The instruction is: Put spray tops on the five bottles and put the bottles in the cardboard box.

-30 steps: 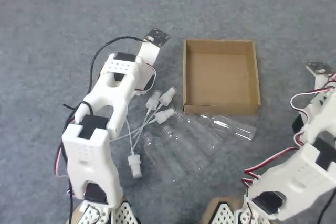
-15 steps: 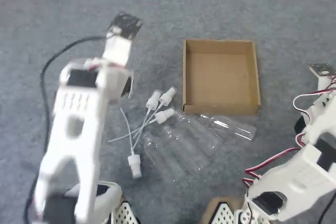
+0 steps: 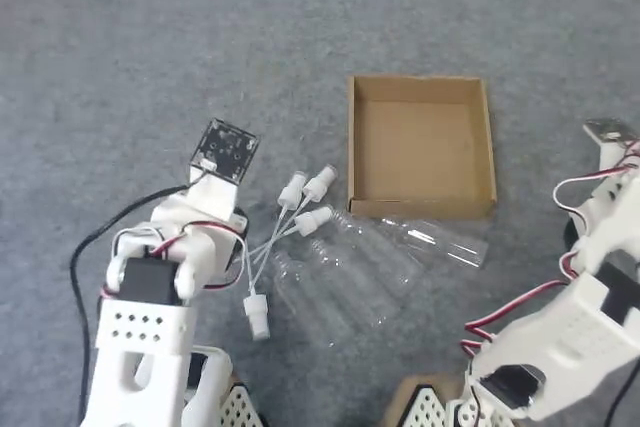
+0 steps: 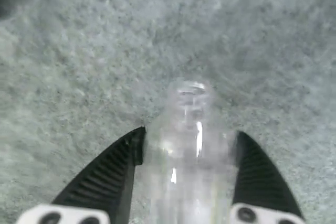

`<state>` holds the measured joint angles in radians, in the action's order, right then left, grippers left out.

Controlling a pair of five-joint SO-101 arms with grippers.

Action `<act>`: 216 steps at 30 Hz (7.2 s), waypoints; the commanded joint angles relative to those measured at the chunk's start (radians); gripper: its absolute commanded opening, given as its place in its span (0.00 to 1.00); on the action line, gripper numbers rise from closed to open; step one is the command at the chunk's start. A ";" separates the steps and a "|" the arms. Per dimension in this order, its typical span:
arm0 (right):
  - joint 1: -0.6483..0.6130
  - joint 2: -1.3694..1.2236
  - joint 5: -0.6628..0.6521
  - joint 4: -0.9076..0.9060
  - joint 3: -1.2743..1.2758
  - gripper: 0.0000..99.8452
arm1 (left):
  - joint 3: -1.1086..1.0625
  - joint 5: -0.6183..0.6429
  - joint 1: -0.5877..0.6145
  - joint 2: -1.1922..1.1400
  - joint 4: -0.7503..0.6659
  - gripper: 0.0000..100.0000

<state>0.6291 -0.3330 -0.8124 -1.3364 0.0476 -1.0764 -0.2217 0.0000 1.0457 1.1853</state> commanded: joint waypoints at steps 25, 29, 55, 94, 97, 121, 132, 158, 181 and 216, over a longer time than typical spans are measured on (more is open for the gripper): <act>0.005 0.039 -0.256 -0.004 0.011 0.27 | -0.018 -0.014 -0.008 0.034 -0.057 0.01; -0.015 0.045 -0.239 0.067 0.072 0.27 | -0.018 -0.014 -0.006 0.034 -0.057 0.01; -0.199 0.409 0.025 -0.131 -0.098 0.01 | 0.088 -0.012 -0.003 0.040 -0.049 0.01; -1.512 1.142 0.686 0.771 0.796 0.01 | 0.707 0.560 -0.008 0.038 -0.341 0.01; -1.521 1.199 0.698 0.877 0.879 0.01 | 0.657 0.560 -0.006 0.038 -0.391 0.01; -1.523 1.297 0.704 0.903 0.987 0.01 | 0.579 0.677 -0.087 0.034 -0.417 0.01; -1.523 1.297 0.700 0.906 0.997 0.01 | 0.481 0.675 -0.055 0.037 -0.397 0.01; -1.484 1.297 0.812 1.267 1.191 0.01 | 0.424 0.381 -0.190 0.038 -0.181 0.07; -1.484 1.297 0.812 1.256 1.211 0.01 | 0.552 0.189 -0.046 -0.157 -0.152 0.10; -1.484 1.297 0.812 1.254 1.214 0.01 | 0.527 0.163 0.063 0.054 -0.021 0.10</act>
<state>-0.8730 0.9252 -0.0161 -0.0982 1.2689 -0.5209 -0.0529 -0.0092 1.0825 1.1807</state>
